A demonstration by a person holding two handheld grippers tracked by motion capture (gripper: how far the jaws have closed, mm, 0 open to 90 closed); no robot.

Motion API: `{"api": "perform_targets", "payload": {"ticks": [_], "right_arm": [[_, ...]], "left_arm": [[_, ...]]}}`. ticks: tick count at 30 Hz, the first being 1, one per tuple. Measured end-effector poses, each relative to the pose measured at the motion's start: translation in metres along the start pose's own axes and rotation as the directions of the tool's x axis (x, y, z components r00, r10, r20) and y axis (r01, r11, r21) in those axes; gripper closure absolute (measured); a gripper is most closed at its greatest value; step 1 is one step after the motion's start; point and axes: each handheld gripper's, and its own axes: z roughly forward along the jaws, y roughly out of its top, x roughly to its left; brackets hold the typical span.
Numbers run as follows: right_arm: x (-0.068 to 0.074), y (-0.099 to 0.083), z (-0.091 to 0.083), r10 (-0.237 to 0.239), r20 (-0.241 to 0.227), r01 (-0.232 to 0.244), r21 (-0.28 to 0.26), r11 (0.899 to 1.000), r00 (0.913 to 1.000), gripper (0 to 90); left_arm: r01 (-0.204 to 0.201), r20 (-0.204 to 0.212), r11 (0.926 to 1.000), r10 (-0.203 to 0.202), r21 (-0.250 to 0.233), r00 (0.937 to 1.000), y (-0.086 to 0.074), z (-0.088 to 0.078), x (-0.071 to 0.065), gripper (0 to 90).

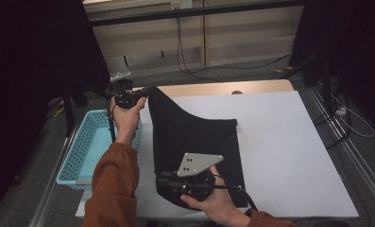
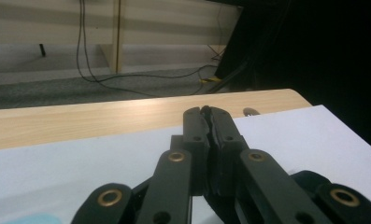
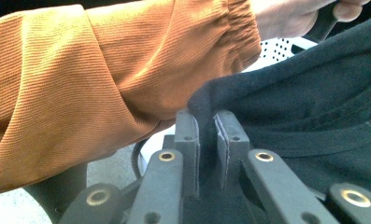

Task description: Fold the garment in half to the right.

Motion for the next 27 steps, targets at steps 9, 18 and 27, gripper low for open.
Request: {"api": "perform_targets", "payload": {"ticks": [9,18,27], "right_arm": [[0.001,0.008,0.007,-0.012,-0.008,0.012,-0.003,1.000,0.9999,82.0],[0.002,0.013,0.014,-0.023,-0.018,0.023,-0.005,1.000,0.9996,82.0],[-0.001,0.001,0.013,-0.003,-0.012,0.004,0.014,1.000,0.9999,82.0]], "left_arm": [[0.006,-0.020,0.9999,-0.007,-0.013,0.9998,0.005,-0.009,0.008,86.6],[0.007,-0.040,0.9999,-0.007,-0.014,0.9992,0.004,-0.014,0.014,86.6],[-0.018,-0.032,0.9998,0.018,-0.003,0.9993,-0.002,-0.002,0.005,86.6]]}}
